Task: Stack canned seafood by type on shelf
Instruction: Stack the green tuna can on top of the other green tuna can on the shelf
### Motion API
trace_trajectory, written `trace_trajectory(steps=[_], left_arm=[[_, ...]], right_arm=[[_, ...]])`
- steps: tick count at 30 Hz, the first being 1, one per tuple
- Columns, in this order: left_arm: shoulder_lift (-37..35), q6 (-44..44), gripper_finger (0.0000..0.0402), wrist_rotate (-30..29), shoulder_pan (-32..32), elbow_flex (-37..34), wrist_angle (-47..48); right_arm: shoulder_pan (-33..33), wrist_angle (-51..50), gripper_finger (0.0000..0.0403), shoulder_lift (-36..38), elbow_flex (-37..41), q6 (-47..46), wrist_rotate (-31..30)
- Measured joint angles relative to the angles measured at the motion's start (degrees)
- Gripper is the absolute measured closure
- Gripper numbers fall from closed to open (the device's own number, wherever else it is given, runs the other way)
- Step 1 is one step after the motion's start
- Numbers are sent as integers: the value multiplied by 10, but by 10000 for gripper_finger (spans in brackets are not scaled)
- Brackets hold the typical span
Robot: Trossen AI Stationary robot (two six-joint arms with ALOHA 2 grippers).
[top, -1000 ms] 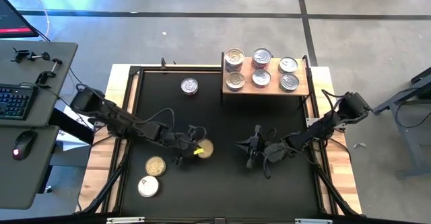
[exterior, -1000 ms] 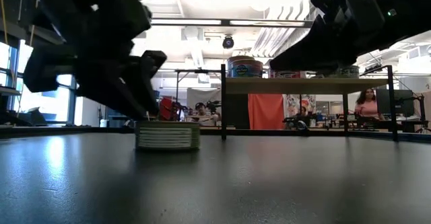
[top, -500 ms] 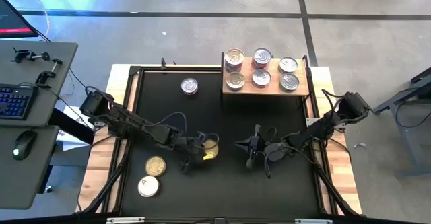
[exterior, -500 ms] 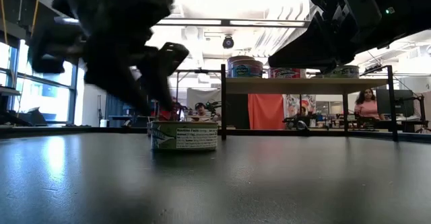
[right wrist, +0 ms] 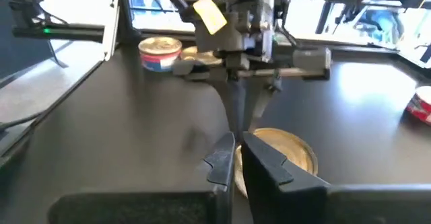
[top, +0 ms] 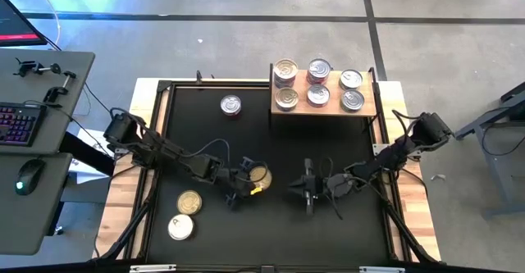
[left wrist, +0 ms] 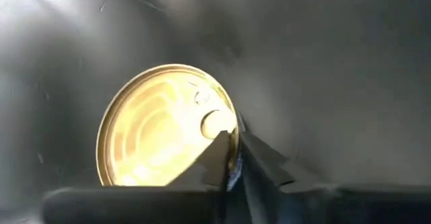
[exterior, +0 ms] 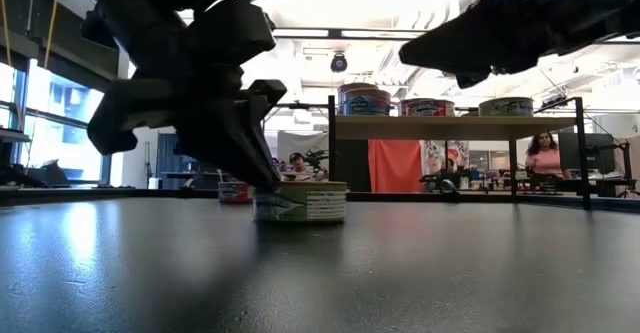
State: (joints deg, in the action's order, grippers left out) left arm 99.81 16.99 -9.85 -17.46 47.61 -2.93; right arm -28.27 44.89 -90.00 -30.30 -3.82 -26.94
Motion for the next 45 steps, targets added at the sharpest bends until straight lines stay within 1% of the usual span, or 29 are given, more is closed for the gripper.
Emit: trace_trajectory(steps=[2,4,8,10,13,15,17,19,22,26,29,31,33,35,36,39,42,45], left_arm=[[-1,-11,394,6,3,-1,-15],[-1,-20,392,7,8,3,-20],[-2,-44,395,6,14,26,-27],[-2,-60,400,5,16,36,-28],[-2,-78,400,5,20,49,-27],[-2,-75,399,5,21,53,-26],[-3,-50,397,6,18,54,-4],[-3,-9,389,7,12,54,28],[3,38,361,0,3,54,62],[28,46,320,-52,3,54,57],[44,49,310,-74,5,55,47],[52,45,321,-78,6,56,38],[53,44,350,-75,6,56,35],[50,42,384,-69,6,55,32],[47,38,391,-67,6,55,31],[38,33,395,-58,4,52,12],[22,38,400,-51,1,55,-4],[6,26,400,-50,1,62,-13]], right_arm=[[6,-8,375,0,-4,3,6],[15,-34,355,0,-12,4,16],[34,-110,287,0,-38,19,43],[42,-128,246,-5,-48,72,50],[51,-129,191,-27,-57,179,68],[55,-129,164,-48,-64,230,74],[58,-130,149,-70,-71,250,75],[58,-130,144,-89,-79,253,75],[53,-128,142,-112,-93,253,74],[49,-130,142,-136,-108,253,72],[49,-130,142,-142,-117,255,69],[45,-131,142,-143,-119,266,69],[39,-131,142,-143,-122,280,61],[34,-131,142,-143,-122,292,41],[32,-132,142,-143,-122,293,27],[31,-129,142,-143,-122,280,-6],[31,-129,142,-143,-122,282,-9],[34,-130,140,-143,-122,284,2]])
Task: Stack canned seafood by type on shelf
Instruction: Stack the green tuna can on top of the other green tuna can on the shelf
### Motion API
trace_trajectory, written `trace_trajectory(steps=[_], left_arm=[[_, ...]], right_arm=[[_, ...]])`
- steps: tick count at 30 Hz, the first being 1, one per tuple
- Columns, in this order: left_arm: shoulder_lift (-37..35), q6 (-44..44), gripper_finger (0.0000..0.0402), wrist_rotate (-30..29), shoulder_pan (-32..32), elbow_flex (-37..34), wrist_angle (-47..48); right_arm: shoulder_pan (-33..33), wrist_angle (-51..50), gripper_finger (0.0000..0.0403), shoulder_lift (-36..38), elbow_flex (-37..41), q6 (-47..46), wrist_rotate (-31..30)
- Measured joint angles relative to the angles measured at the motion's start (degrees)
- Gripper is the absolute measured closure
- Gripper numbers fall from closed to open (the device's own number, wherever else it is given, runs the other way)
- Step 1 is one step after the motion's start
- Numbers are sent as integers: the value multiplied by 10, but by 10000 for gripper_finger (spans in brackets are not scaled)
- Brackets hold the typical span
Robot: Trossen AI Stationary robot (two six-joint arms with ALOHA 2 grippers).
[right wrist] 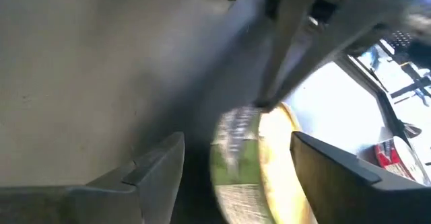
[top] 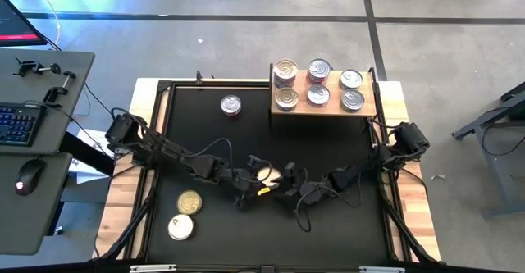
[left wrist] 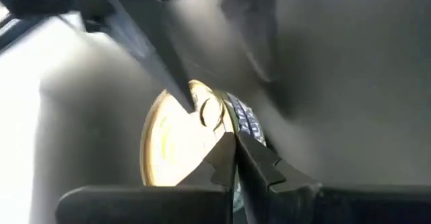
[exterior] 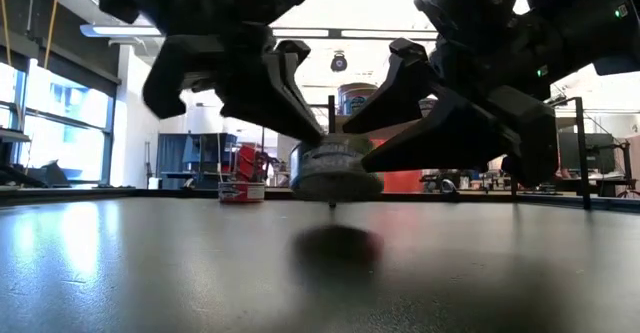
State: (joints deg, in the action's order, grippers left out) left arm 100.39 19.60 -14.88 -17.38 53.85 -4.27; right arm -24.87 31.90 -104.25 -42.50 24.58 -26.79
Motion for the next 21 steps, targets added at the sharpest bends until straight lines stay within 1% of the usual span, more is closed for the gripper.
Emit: trace_trajectory(steps=[3,6,8,11,13,17,19,21], left_arm=[[-3,-6,401,-3,3,7,0],[-3,-10,401,6,5,14,-2],[-2,-16,401,22,7,14,-6],[-1,-24,401,30,9,14,-20],[-1,-25,401,37,9,14,-32],[-1,-25,401,40,9,14,-34],[-1,-30,401,40,9,15,-37],[-1,-30,401,40,9,15,-37]], right_arm=[[2,-4,131,0,0,3,5],[2,-9,124,0,0,14,-8],[2,-12,124,0,0,14,-23],[2,-12,128,-5,0,22,-48],[2,-12,134,-13,0,37,-51],[2,-7,159,-26,0,39,-52],[2,-4,182,-27,0,25,-51],[1,1,214,-27,0,-1,-52]])
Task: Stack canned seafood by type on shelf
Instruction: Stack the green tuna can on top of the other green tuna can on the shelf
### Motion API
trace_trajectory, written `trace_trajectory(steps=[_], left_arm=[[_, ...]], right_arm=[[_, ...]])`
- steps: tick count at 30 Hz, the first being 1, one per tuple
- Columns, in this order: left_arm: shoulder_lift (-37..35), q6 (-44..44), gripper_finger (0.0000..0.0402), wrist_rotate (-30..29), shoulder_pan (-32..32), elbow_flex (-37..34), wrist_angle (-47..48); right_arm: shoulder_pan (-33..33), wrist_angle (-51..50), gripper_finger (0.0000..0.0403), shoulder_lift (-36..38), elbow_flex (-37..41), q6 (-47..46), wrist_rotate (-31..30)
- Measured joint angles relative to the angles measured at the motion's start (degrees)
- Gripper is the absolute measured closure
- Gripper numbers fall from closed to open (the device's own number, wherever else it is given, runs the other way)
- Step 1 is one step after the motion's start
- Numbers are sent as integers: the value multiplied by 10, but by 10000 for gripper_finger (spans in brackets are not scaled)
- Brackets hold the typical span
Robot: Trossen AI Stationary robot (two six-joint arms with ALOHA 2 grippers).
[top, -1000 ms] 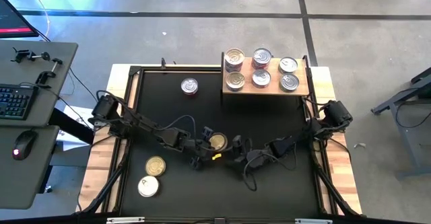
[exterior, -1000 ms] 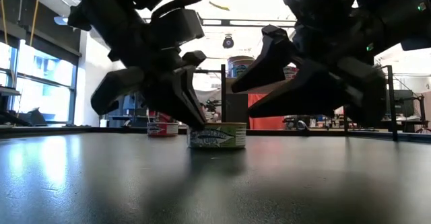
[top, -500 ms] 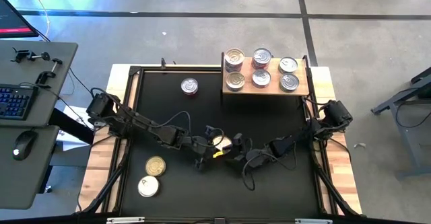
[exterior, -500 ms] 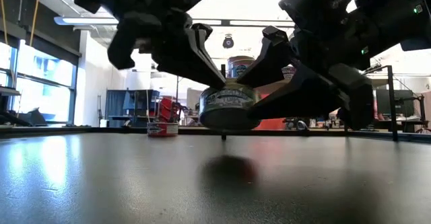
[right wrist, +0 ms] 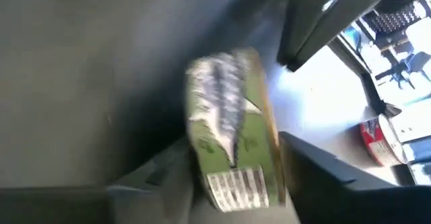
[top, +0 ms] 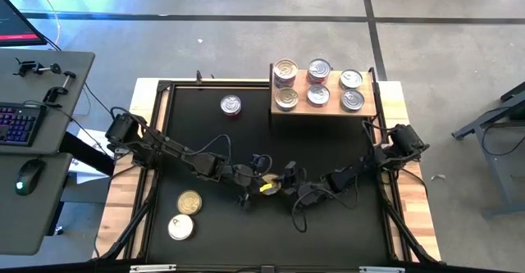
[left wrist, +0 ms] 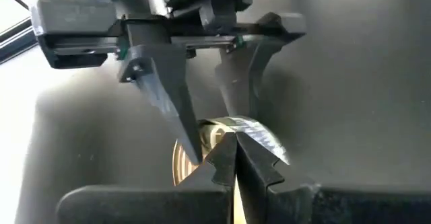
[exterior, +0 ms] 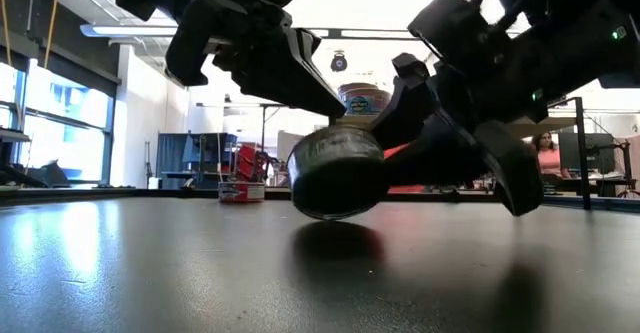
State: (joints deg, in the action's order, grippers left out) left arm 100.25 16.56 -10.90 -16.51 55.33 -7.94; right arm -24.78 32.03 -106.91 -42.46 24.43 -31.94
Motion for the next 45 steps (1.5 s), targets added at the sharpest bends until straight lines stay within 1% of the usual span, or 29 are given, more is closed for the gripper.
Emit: trace_trajectory(steps=[3,4,8,11,14,16,18,21,25,27,29,31,34,37,40,42,45], left_arm=[[-2,-3,401,-16,0,0,1],[-5,-8,401,-25,0,0,6],[-33,-30,401,-71,-3,0,50],[-59,-56,401,-124,-10,0,110],[-87,-87,401,-175,-19,-14,139],[-102,-104,401,-183,-25,-34,135],[-106,-119,401,-182,-32,-58,106],[-108,-125,401,-181,-44,-100,29],[-108,-124,401,-180,-56,-156,-108],[-108,-124,401,-180,-60,-179,-182],[-108,-120,401,-180,-63,-199,-249],[-108,-111,401,-180,-66,-214,-287],[-108,-99,401,-180,-69,-227,-316],[-108,-99,401,-178,-69,-230,-317],[-108,-99,401,-178,-69,-230,-318],[-108,-99,401,-178,-68,-230,-318],[-108,-99,401,-178,-69,-230,-318]], right_arm=[[-5,6,274,0,-2,-47,-2],[-7,2,288,0,-5,-59,-4],[-26,-45,287,6,-23,-78,-23],[-46,-145,287,30,-47,-100,-57],[-65,-295,287,77,-80,-163,-90],[-76,-417,287,115,-110,-223,-104],[-85,-549,287,156,-149,-286,-116],[-85,-761,287,206,-227,-398,-133],[-34,-1023,287,246,-329,-536,-174],[12,-1119,287,262,-359,-565,-182],[70,-1180,287,280,-375,-564,-190],[136,-1199,287,300,-377,-529,-212],[251,-1176,287,329,-370,-446,-229],[374,-1110,287,343,-354,-322,-201],[475,-1036,287,342,-335,-209,-184],[524,-986,287,338,-324,-143,-174],[576,-937,287,326,-307,-66,-134]])
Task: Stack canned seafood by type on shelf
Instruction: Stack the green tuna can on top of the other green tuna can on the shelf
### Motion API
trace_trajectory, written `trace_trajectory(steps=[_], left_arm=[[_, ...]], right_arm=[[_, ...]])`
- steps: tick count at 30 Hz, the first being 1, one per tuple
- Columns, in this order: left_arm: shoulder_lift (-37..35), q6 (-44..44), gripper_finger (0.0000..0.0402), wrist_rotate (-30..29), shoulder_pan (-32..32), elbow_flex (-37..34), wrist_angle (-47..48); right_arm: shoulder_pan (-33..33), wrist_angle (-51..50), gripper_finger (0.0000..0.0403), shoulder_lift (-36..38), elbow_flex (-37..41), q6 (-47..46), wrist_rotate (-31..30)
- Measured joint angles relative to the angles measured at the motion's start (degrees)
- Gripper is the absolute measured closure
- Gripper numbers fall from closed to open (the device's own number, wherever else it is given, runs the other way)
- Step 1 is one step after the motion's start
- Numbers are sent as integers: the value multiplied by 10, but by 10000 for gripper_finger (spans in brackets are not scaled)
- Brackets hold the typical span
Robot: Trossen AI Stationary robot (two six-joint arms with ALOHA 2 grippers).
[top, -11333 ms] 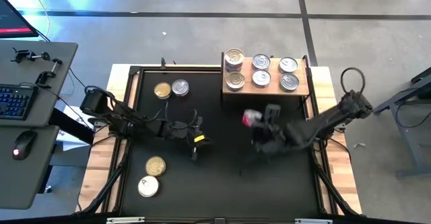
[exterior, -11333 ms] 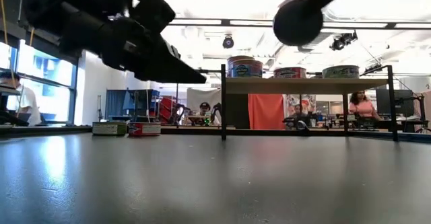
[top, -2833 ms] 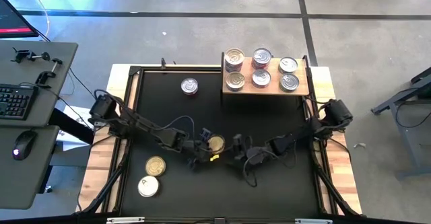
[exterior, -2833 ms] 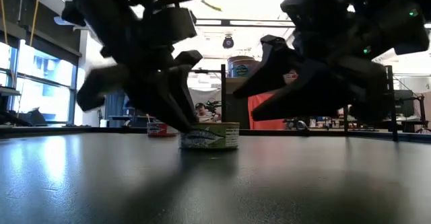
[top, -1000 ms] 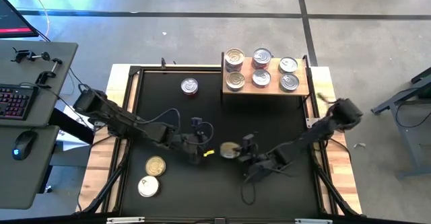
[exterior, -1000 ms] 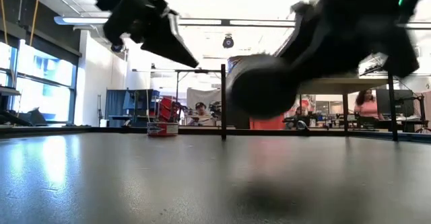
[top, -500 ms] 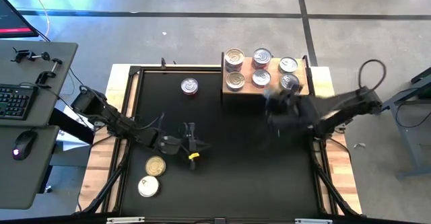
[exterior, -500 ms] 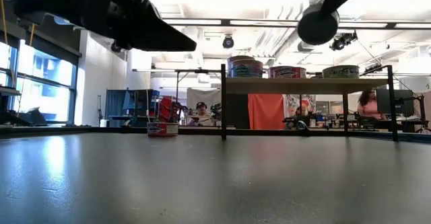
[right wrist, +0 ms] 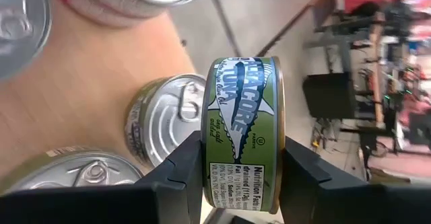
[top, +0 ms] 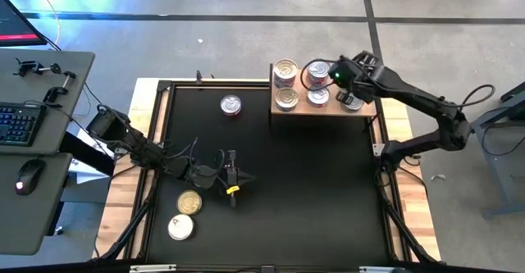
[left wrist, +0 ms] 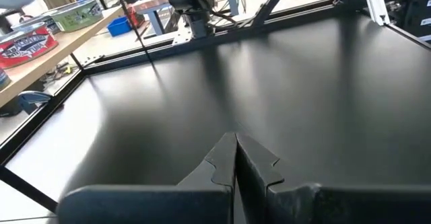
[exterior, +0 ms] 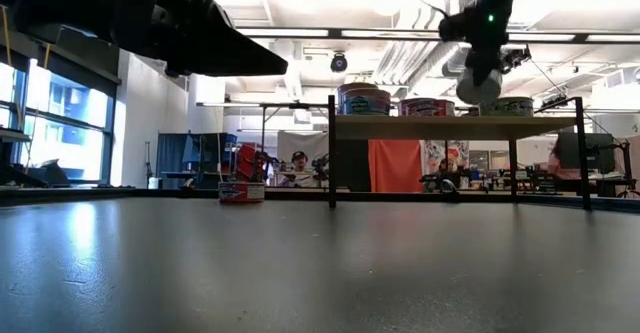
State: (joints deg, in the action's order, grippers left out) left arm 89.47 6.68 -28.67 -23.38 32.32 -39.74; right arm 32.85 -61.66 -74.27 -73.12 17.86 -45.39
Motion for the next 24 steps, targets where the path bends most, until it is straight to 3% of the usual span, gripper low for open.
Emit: trace_trajectory(steps=[3,12,19,24], left_arm=[[0,0,401,0,0,0,0],[0,-11,401,0,0,0,0],[0,-15,401,0,0,0,0],[0,-15,401,0,0,0,0]], right_arm=[[26,4,287,-11,8,34,29],[30,-1,284,-24,26,66,25],[14,-12,182,-25,28,55,45],[2,-31,163,-25,28,62,39]])
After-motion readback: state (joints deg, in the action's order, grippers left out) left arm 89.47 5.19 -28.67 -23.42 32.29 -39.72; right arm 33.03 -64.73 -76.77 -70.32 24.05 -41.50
